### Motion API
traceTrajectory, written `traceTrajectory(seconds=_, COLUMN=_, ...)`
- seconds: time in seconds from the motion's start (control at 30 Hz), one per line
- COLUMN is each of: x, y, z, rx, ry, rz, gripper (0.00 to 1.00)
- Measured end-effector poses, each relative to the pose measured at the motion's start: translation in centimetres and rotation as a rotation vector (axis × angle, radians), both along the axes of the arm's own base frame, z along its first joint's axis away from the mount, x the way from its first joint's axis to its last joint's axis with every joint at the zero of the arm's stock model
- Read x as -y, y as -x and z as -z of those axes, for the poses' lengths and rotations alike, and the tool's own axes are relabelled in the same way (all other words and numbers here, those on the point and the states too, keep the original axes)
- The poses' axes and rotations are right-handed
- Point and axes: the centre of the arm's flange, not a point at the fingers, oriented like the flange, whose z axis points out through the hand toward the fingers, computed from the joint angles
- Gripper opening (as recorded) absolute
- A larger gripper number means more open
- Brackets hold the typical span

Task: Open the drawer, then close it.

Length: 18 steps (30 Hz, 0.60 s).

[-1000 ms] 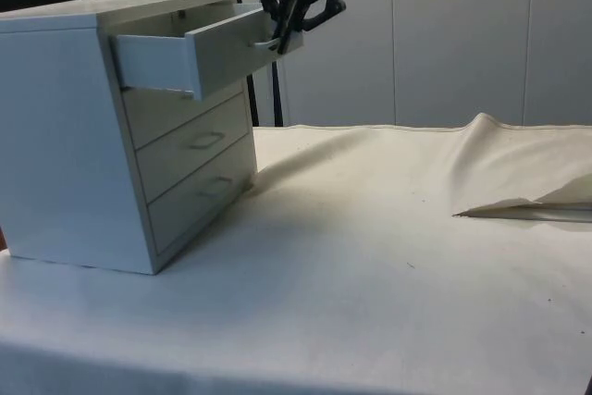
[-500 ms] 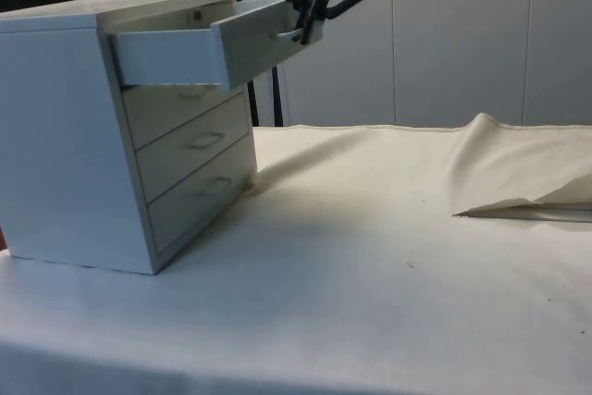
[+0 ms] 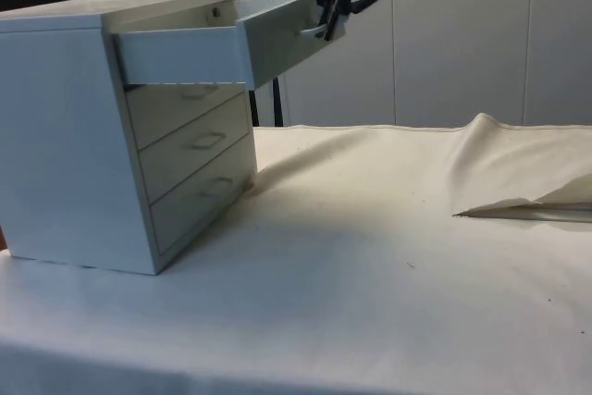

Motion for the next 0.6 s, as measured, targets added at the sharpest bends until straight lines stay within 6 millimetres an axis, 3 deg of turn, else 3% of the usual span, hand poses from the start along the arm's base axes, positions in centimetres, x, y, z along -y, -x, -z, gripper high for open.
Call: traceTrajectory(seconds=0.6, x=-0.79, y=0.22, z=0.02, rx=-0.01, ry=0.003, rz=0.017, gripper=0.0)
